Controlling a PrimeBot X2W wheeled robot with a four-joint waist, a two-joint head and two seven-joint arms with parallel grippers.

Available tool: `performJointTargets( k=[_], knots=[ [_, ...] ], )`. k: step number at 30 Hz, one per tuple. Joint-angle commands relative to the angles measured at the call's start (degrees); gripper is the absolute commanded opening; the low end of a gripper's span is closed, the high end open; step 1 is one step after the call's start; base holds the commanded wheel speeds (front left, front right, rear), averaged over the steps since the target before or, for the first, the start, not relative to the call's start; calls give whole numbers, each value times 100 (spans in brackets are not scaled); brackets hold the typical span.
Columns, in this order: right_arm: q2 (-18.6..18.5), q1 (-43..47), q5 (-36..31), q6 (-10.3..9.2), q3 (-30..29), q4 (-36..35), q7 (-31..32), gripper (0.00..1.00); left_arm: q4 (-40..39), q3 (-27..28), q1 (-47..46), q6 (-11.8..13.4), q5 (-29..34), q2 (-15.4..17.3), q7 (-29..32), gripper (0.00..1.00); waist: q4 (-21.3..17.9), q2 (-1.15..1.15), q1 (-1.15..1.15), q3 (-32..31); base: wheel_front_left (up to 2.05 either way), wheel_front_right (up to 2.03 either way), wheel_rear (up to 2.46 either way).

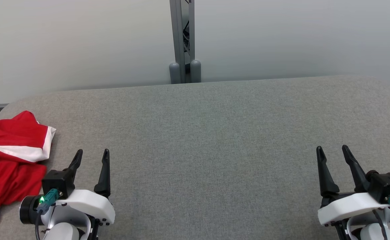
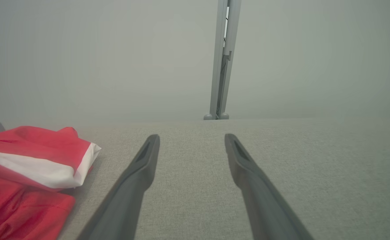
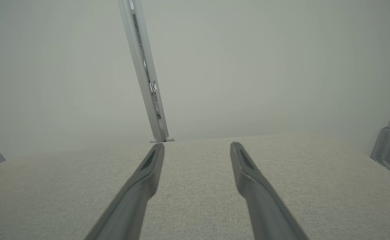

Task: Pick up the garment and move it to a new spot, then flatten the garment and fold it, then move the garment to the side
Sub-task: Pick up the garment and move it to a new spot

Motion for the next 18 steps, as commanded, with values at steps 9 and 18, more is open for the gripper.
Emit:
performJointTargets(
  k=[9, 18],
  knots=[
    [-20, 58, -82, 0, -88, -25, 10, 100, 91, -92, -194, 2, -22, 47, -48, 100, 249, 0, 0, -2, 0, 0, 0],
    [-21, 48, -87, 0, 114, -78, 48, 100, 102, -105, -343, 73, -51, 75, -72, 100, 1101, 0, 0, 35, 0, 0, 0]
  ],
)
